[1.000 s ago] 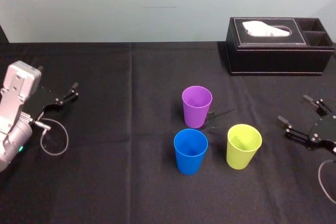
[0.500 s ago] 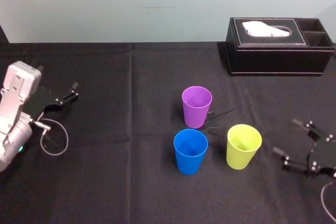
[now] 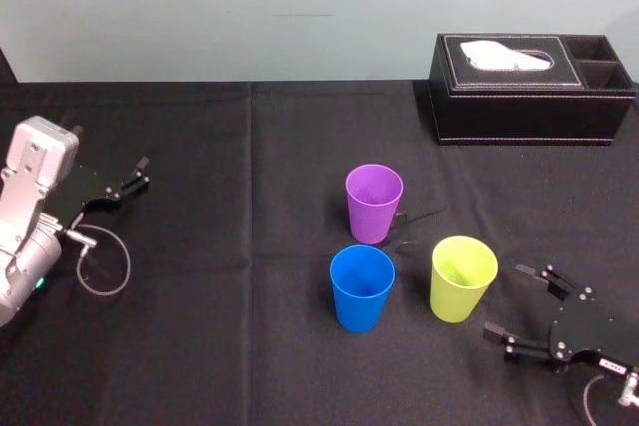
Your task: Stack the three plastic cups sequentially using one hand.
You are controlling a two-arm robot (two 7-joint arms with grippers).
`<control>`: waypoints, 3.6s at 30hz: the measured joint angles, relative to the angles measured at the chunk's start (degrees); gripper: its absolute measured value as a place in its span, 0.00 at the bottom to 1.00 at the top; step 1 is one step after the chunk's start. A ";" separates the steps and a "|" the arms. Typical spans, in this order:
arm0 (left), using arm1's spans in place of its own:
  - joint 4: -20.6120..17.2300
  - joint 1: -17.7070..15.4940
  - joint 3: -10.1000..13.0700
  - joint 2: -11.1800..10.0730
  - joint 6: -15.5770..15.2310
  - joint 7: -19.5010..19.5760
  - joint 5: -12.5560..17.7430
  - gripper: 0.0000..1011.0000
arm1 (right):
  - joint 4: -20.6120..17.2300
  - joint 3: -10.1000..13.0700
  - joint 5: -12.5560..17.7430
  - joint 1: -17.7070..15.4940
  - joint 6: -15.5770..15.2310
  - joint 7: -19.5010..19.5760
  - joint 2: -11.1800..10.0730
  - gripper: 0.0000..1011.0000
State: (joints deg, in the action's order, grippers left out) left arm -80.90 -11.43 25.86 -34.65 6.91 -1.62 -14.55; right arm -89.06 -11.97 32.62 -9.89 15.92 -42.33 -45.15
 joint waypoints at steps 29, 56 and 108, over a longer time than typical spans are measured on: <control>0.00 0.00 0.00 0.00 0.00 0.00 0.00 1.00 | 3.01 -3.52 -2.52 6.32 -3.00 -0.11 3.53 0.99; 0.00 0.00 0.00 0.00 0.00 0.00 0.00 1.00 | 5.87 -6.82 -5.65 11.57 -4.48 2.19 6.83 0.99; 0.00 0.00 0.00 0.00 0.00 0.00 0.00 1.00 | -5.58 -1.43 -3.33 8.89 -10.93 6.84 2.84 0.73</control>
State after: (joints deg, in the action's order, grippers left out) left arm -80.90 -11.43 25.86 -34.65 6.91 -1.62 -14.55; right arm -94.64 -13.40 29.29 -1.00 4.99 -35.48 -42.30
